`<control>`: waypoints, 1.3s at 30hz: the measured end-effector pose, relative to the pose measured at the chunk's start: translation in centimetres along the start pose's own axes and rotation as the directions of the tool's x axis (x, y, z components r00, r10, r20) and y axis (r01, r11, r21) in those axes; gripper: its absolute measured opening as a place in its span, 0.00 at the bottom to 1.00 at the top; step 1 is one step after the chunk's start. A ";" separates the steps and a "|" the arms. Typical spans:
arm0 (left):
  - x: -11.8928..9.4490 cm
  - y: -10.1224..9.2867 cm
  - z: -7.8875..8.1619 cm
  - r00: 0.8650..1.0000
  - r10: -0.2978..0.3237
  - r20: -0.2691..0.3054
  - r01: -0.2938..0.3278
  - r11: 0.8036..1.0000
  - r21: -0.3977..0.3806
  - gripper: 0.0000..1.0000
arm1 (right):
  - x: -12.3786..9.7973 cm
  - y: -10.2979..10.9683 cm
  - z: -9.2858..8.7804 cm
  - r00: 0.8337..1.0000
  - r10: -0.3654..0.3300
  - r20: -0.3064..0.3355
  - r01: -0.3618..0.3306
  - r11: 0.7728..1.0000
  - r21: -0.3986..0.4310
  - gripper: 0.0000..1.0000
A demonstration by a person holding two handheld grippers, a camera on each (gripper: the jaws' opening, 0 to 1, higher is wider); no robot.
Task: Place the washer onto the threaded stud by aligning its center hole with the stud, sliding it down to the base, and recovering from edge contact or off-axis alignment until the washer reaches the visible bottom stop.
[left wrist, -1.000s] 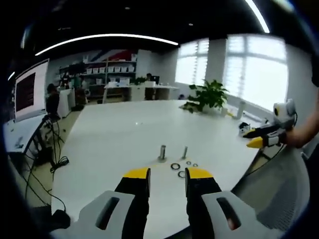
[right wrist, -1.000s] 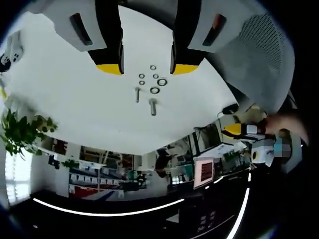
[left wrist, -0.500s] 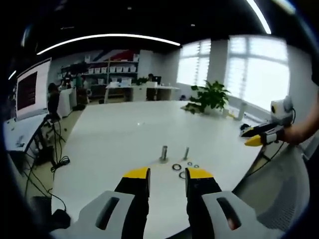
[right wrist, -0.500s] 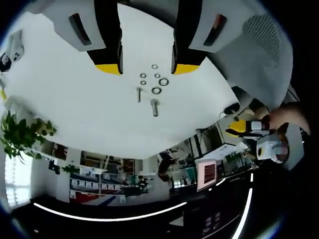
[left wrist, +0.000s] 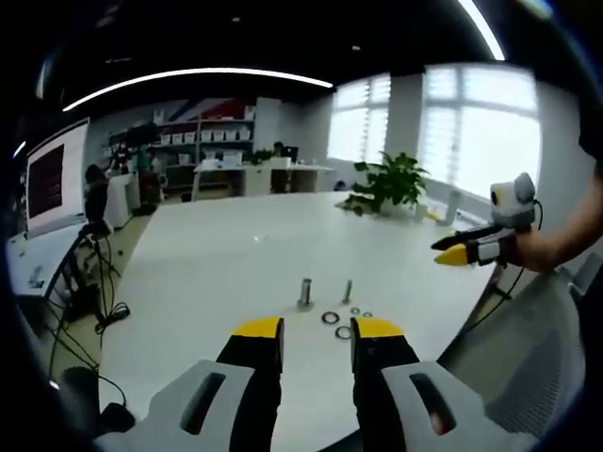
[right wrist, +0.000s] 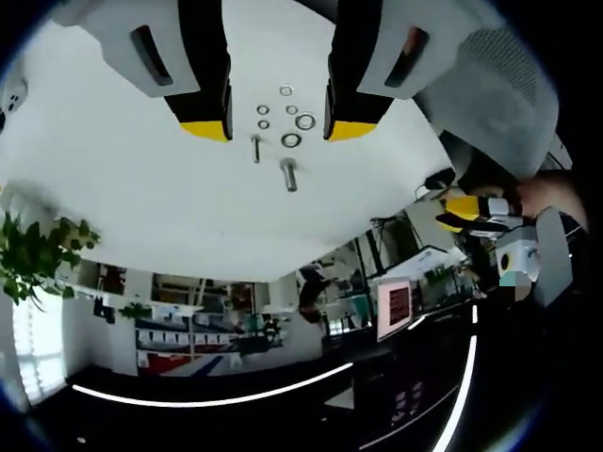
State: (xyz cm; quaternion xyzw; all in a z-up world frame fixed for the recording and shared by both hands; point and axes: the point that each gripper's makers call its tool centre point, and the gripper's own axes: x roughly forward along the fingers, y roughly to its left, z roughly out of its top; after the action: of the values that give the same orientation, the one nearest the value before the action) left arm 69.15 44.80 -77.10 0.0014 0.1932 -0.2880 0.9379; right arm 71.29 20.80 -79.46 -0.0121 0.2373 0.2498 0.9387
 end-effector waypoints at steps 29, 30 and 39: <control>-0.3 1.2 -0.1 0.999 0.046 0.000 -0.046 0.999 -0.021 0.26 | -4.6 0.8 -2.1 1.000 -0.001 -0.021 0.001 0.999 -0.033 0.42; -0.2 1.1 -0.2 0.999 0.043 -0.004 -0.043 0.999 -0.023 0.26 | -4.8 0.9 -1.5 1.000 0.007 0.013 -0.006 0.999 -0.036 0.42; -0.1 1.2 -0.4 0.998 0.056 -0.020 -0.056 0.998 -0.012 0.25 | -4.9 1.0 -2.2 1.000 0.013 -0.003 -0.013 0.999 -0.049 0.42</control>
State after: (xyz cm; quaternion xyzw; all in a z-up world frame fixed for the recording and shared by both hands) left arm 69.56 45.89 -77.61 0.0038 0.2041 -0.2602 0.9437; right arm 66.10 19.13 -79.07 -0.0340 0.2324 0.2617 0.9362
